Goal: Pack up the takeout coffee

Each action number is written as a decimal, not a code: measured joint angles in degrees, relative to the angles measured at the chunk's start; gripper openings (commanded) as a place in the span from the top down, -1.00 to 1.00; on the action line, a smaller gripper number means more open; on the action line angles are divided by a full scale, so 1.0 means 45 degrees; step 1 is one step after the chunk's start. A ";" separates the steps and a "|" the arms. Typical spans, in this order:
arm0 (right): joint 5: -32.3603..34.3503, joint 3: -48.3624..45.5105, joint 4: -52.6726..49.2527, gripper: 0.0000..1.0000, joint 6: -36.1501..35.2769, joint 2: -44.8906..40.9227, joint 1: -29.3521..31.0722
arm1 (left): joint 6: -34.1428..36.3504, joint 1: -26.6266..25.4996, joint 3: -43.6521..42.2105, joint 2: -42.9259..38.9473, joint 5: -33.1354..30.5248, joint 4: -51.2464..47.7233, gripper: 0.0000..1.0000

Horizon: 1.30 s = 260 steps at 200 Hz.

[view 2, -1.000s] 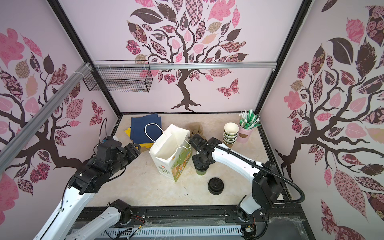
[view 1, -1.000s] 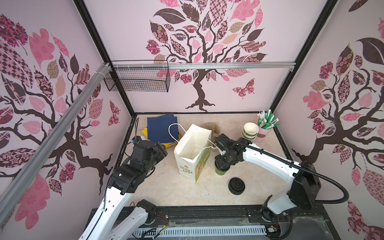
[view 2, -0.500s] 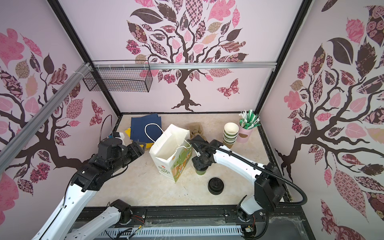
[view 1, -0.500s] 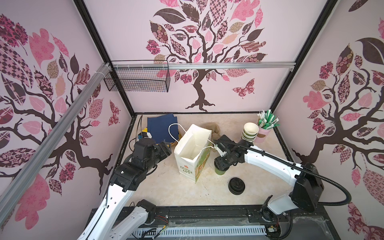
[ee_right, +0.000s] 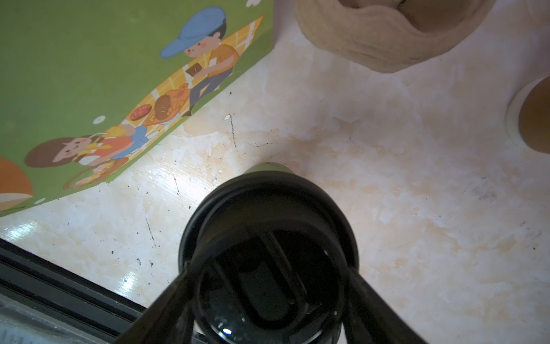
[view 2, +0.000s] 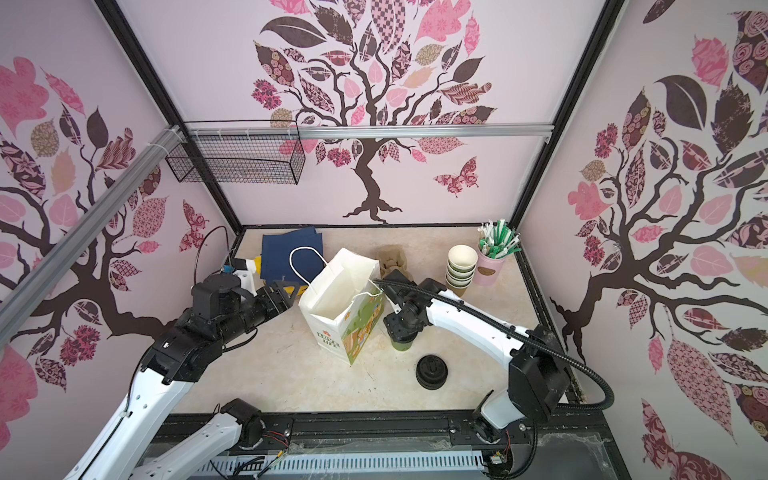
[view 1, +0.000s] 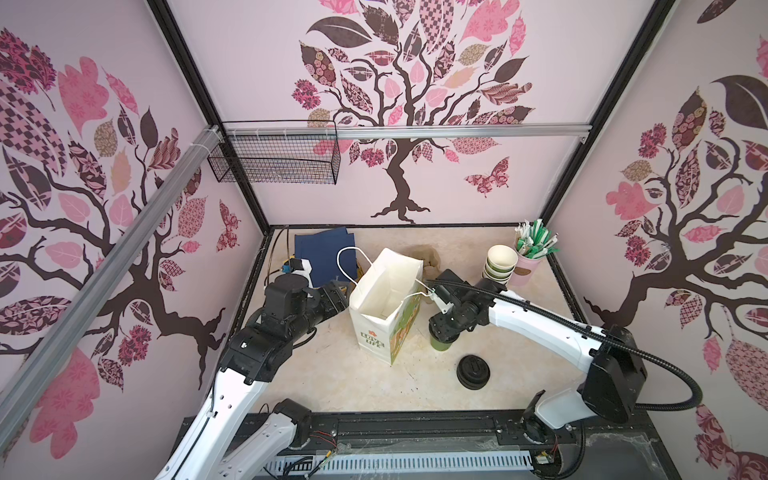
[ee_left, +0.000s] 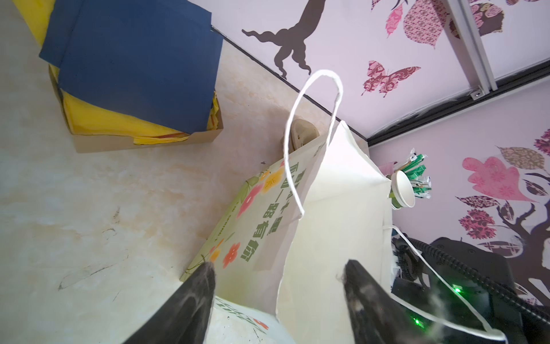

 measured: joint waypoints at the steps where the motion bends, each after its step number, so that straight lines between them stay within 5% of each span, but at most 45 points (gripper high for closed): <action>1: 0.0000 0.0000 0.0000 -0.52 0.0005 0.0000 0.0000 | 0.0015 0.0000 0.0000 0.0000 0.0019 0.0015 -0.46; 260: 0.0044 0.0534 -0.0831 -0.64 0.0447 -0.0010 0.0000 | 0.0364 0.0024 0.0000 0.0228 0.0792 0.0228 -0.46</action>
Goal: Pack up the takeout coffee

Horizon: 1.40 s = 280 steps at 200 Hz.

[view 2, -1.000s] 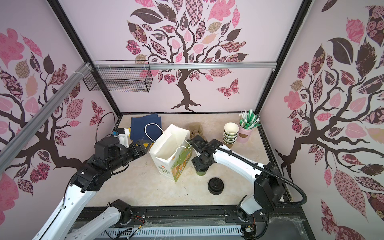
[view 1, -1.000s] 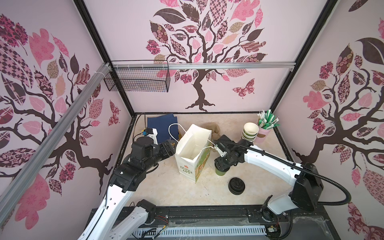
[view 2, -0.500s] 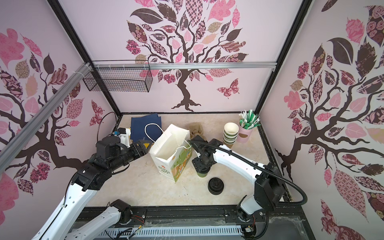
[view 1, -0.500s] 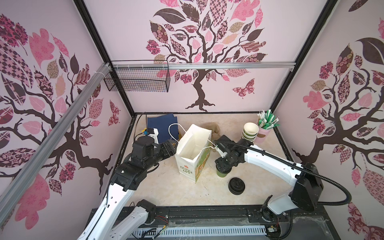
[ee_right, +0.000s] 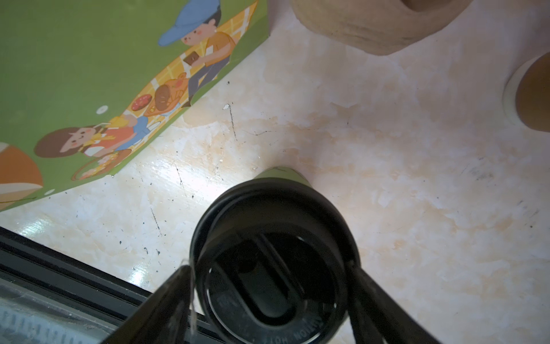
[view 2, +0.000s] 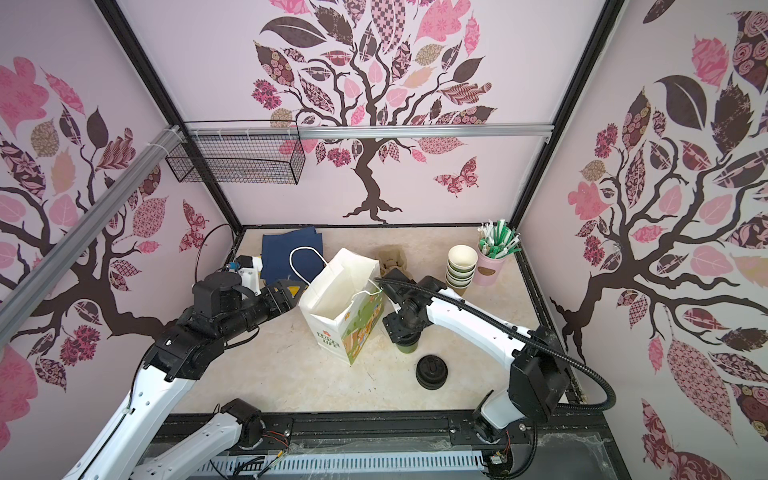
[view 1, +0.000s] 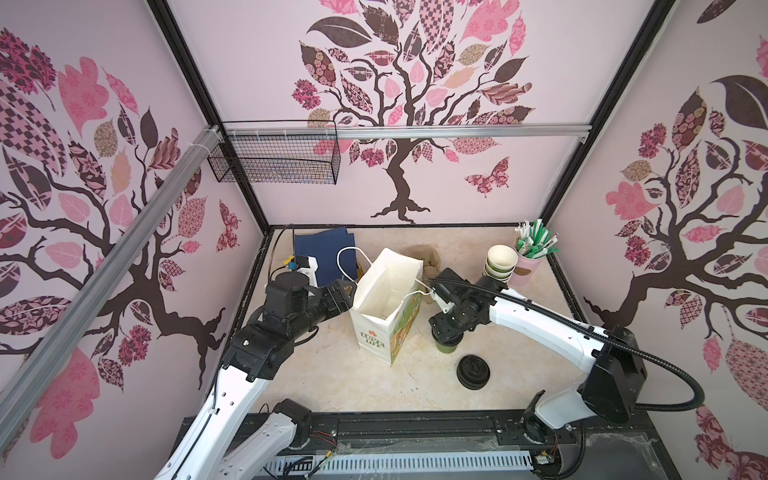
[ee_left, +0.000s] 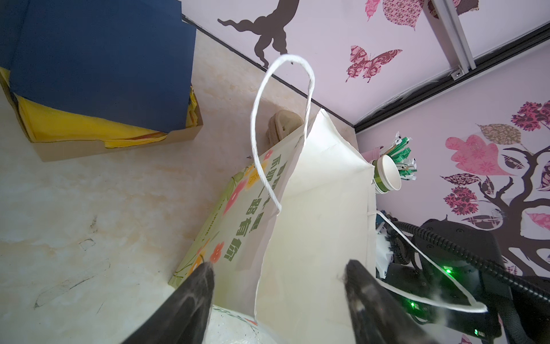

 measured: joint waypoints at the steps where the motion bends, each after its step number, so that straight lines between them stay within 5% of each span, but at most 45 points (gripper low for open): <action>1: 0.0000 0.0000 0.0000 -0.64 0.0000 0.0000 0.0000 | 0.0000 0.0000 0.0000 0.0000 0.0000 0.0000 -0.46; 174: -0.1836 -0.0962 0.0971 -0.51 0.1705 -0.1423 -0.1593 | 0.0068 0.0000 0.0029 0.0248 0.0325 -0.0005 -0.46; 215: -0.1501 0.0097 0.0491 -0.33 0.2035 -0.1613 -0.1617 | 0.0845 -0.0121 0.1443 0.0811 0.0520 -0.0170 -0.37; 241: -0.1345 0.0019 0.0282 -0.22 0.2691 -0.2817 -0.2302 | 0.1909 -0.2001 0.3604 0.1991 -0.0044 -0.0325 -0.34; 280: -0.2200 -0.1365 -0.0277 -0.19 0.3361 -0.5173 -0.5469 | 0.3410 -0.5727 0.6601 0.4770 -0.0840 -0.0389 -0.32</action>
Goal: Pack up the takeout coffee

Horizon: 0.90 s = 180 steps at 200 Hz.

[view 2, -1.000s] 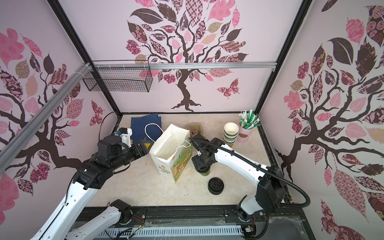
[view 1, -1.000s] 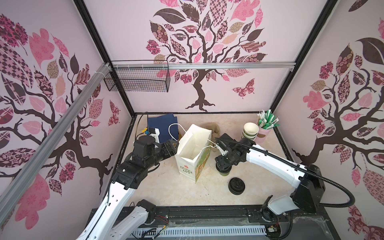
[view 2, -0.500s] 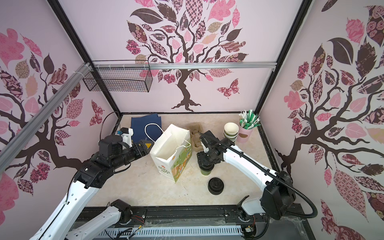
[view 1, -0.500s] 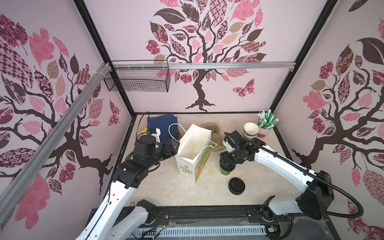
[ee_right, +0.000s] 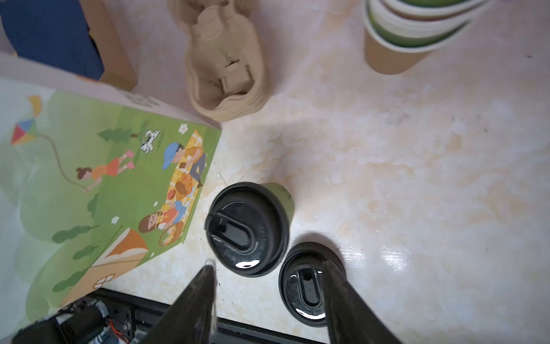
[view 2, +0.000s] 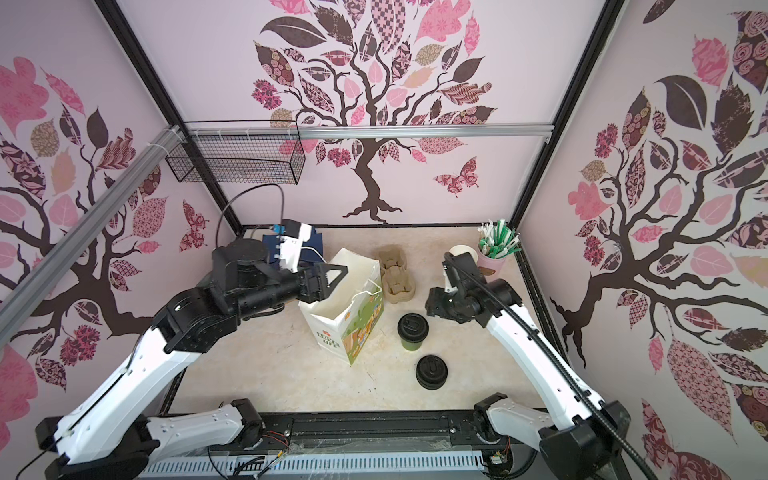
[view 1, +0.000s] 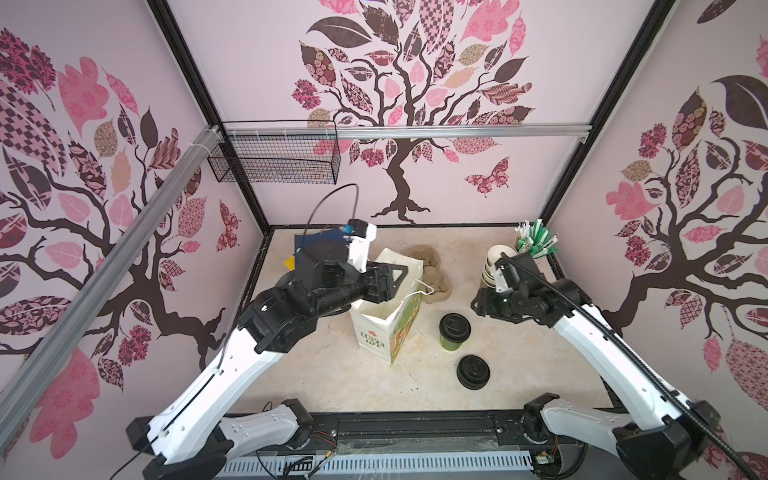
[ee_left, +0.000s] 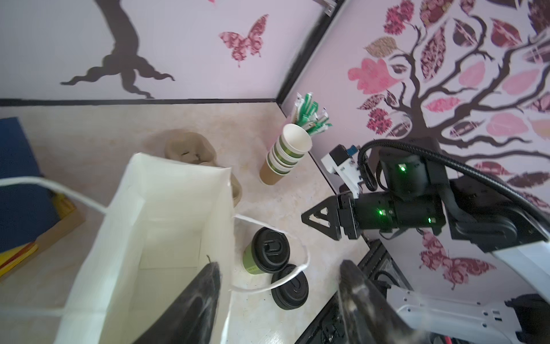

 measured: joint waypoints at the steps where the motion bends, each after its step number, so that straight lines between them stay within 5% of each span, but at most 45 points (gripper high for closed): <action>1: -0.0024 -0.0029 -0.0005 -0.19 0.0010 -0.0024 -0.0044 | 0.0024 -0.0049 0.0044 0.0049 -0.0010 -0.0005 -0.32; 61: -0.1613 -0.2050 0.0073 -0.08 0.0729 -0.1064 -0.1010 | 0.1331 -0.2433 0.2613 0.5425 -0.0287 -0.0981 -0.23; 114: -0.3143 -0.3259 0.0457 -0.06 0.0729 -0.1758 -0.3609 | 0.2118 -0.2205 0.3648 0.8174 -0.0918 -0.2234 -0.23; 180: -0.5654 -0.4284 0.1545 -0.13 0.0486 -0.1690 -0.3687 | 0.2429 -0.1768 0.3900 0.9000 -0.1059 -0.2574 -0.13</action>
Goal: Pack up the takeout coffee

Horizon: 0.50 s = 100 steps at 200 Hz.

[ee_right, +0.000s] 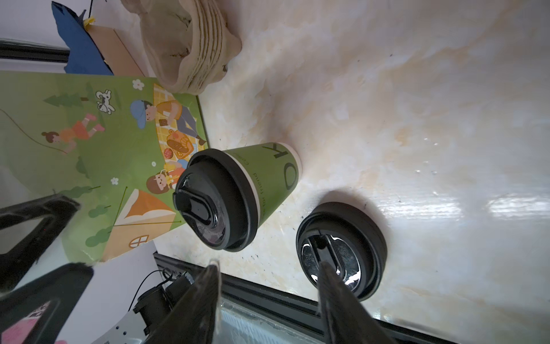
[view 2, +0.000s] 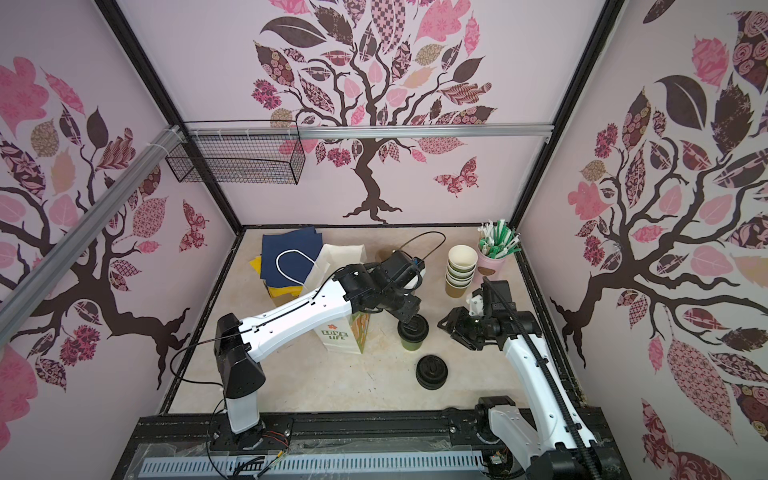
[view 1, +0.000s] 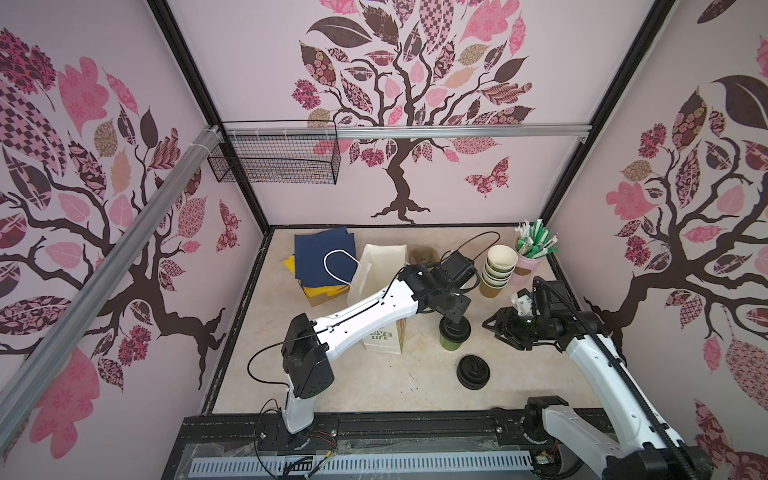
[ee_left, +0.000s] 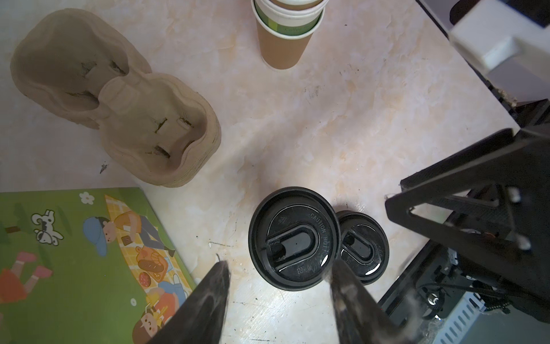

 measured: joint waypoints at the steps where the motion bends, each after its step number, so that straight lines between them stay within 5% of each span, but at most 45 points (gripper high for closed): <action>1: -0.0029 -0.0019 0.0015 -0.13 0.0000 0.0005 0.0005 | 0.0005 0.0000 0.0000 0.0010 0.0000 0.0000 -0.12; 100: -0.1044 -0.0981 0.1977 -0.07 0.0568 0.0923 0.1277 | 0.0262 -0.0019 0.0767 0.1331 -0.0180 -0.0345 0.11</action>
